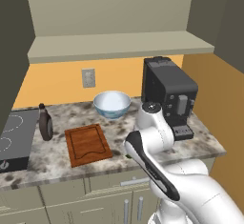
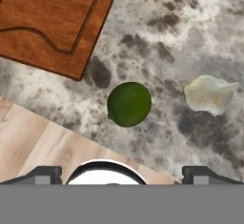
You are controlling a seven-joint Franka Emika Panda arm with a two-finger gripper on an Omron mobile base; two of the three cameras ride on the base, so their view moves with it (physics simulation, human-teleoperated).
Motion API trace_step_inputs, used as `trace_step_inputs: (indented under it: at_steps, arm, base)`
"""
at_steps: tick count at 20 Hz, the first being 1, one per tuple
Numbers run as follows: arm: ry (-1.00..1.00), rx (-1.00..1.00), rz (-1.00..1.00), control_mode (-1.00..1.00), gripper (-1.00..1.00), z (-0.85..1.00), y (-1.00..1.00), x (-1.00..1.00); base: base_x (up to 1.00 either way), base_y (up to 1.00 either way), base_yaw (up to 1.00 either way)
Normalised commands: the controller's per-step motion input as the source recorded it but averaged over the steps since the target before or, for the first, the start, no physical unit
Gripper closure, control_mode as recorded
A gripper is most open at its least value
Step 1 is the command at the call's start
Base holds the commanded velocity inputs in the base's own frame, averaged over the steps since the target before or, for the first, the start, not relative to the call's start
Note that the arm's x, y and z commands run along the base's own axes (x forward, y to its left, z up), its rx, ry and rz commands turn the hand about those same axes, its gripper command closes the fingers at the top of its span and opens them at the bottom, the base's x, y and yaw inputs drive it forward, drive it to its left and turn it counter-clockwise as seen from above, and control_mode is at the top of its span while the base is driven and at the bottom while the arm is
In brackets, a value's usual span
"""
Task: Open the cabinet. Place the bowl and condiment on the counter. Then place the lime and garlic on the cutting board.
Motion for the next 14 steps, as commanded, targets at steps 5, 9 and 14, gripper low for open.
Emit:
trace_step_inputs:
  at_steps: [5,9,14]
  arm:
    - [0.02,-0.01,0.0,-1.0,-1.0,-0.18,0.09,0.22]
    - [0.01,0.0,0.0,-1.0,-1.0,-0.15,0.0,0.19]
    - [0.01,-0.01,0.0,-1.0,-1.0,-0.22,0.02,0.09]
  base:
    - [0.0,0.0,0.0]
    - [0.0,0.0,0.0]
    - [0.0,0.0,0.0]
